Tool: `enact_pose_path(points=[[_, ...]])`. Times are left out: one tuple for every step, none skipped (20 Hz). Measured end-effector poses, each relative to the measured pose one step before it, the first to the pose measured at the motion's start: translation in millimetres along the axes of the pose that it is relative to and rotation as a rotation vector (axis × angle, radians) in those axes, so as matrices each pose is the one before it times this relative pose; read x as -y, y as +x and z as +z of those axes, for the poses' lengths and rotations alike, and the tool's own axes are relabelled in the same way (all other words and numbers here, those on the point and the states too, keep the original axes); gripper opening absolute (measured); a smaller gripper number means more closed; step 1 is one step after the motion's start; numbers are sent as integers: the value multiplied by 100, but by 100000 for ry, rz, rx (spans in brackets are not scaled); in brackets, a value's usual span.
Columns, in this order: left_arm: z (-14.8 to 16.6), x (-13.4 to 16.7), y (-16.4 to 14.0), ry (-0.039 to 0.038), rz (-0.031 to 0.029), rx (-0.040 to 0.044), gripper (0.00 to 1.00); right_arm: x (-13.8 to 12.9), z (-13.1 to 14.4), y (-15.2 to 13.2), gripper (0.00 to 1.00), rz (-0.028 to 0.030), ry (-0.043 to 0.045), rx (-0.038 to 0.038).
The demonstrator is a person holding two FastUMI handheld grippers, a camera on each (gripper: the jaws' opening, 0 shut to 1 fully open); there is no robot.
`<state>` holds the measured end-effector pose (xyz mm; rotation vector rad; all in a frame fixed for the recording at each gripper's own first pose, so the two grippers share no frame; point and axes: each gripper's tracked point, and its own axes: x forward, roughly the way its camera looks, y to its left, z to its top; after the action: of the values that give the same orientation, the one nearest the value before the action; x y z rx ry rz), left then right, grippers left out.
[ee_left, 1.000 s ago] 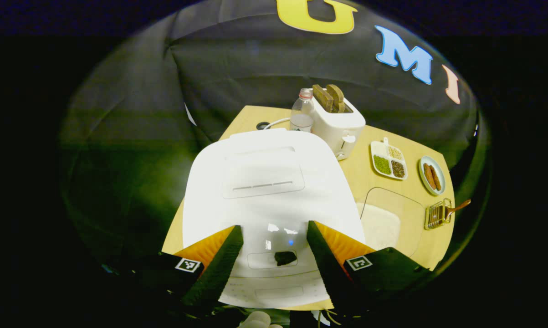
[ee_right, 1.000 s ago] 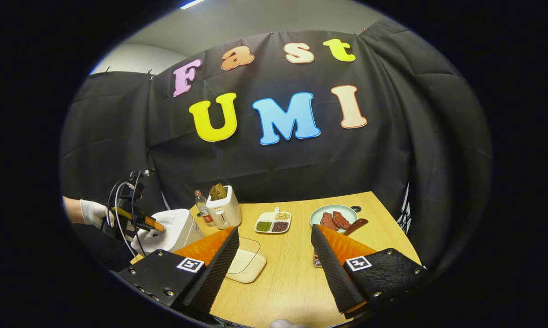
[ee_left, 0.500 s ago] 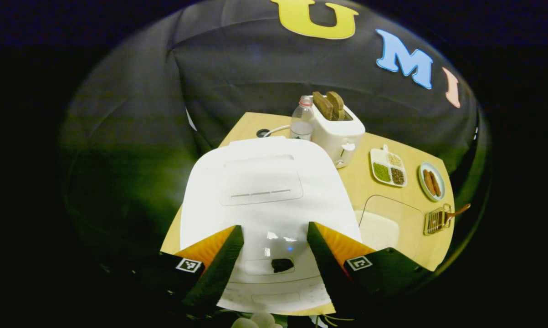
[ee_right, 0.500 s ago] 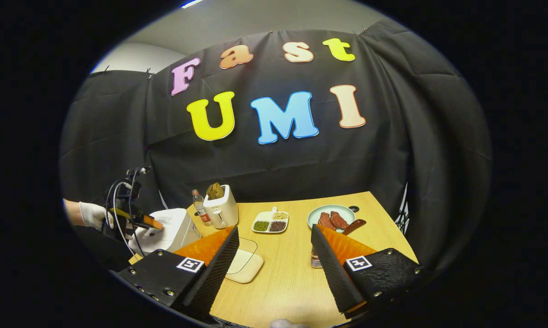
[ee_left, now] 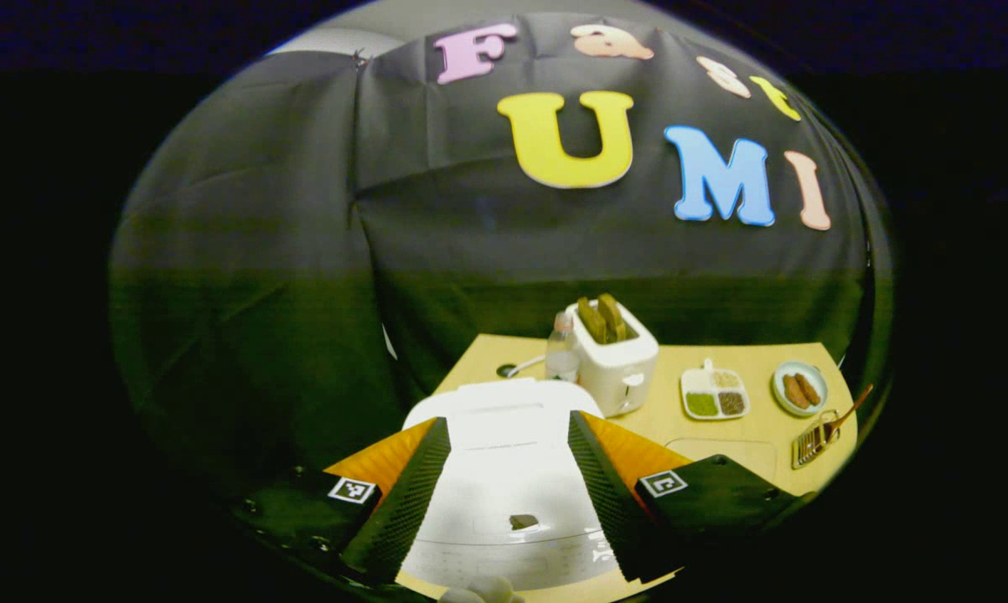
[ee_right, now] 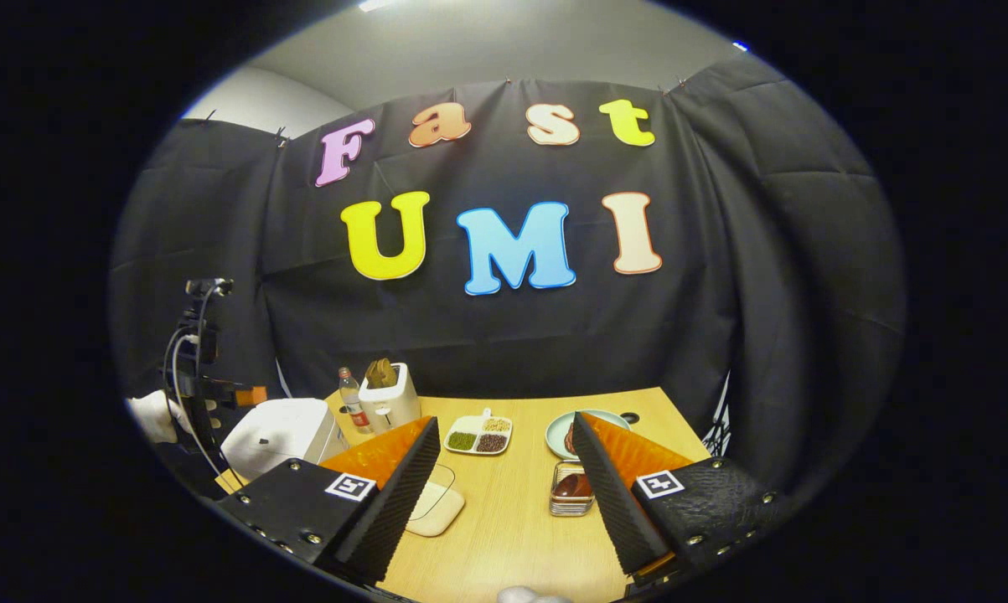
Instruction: Close the left gripper, press the button to open the rice cooker; take a wooden spoon from the chopstick holder with the right hand, scoop a spoonful of rice and pour it into the rice cooker, then put the wooden spoon back into the chopstick holder.
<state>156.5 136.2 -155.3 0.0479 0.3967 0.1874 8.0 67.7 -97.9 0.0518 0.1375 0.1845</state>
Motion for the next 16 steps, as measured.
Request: enact_pose_path(points=[[1850, 1243, -1775, -2180, -2141, 6115, 94, 248, 725, -15, 97, -1144, -289, 1670], [1593, 884, -1782, -2484, -1032, 5332, 95, 172, 848, -76, 97, -1117, -102, 2020], [1615, 1041, -1856, -2187, -3327, 4380, 96, 142, 659, 37, 97, -1029, -348, 1855], [1713, 866, -1654, -1042, -1122, 4415, 98, 23, 678, -14, 97, -658, -71, 1433], [1592, 732, -1390, 482, -2027, 4701, 100, 25, 443, -87, 97, -458, -377, 1634], [1838, 618, -1422, 1849, -915, 5677, 100, 36, 494, -144, 97, -474, -706, 1113], [1404, 672, -1027, 1700, -1066, 4665, 100, 201, 490, -183, 97, -507, -318, 1429], [1723, 606, -2066, -226, -879, 2930, 100, 68, 606, -92, 97, -435, -176, 1653], [654, 1454, -1816, -1437, -2819, 1399, 100, 122, 372, -47, 97, -244, 182, 919], [809, 1054, -1326, -1258, -1823, 398, 100, 103, 348, -161, 97, -434, 321, 1132], [578, 374, -1805, -337, -1007, 520, 99, -32, 202, -128, 97, 57, 139, 481], [180, 135, -987, -91, -291, 71, 98, 127, 269, -195, 97, -327, -150, 614], [-486, 57, -383, -620, -342, -515, 94, 3, 88, -170, 97, 82, -320, 129], [-133, 124, -357, -557, -224, 132, 100, 62, 212, -167, 97, -125, -212, 482], [-315, 265, -164, -894, -95, -1079, 100, -69, 111, -76, 97, -53, -201, 434], [-43, 58, -247, -209, -340, 113, 100, -10, 40, -92, 97, -22, -269, -65]])
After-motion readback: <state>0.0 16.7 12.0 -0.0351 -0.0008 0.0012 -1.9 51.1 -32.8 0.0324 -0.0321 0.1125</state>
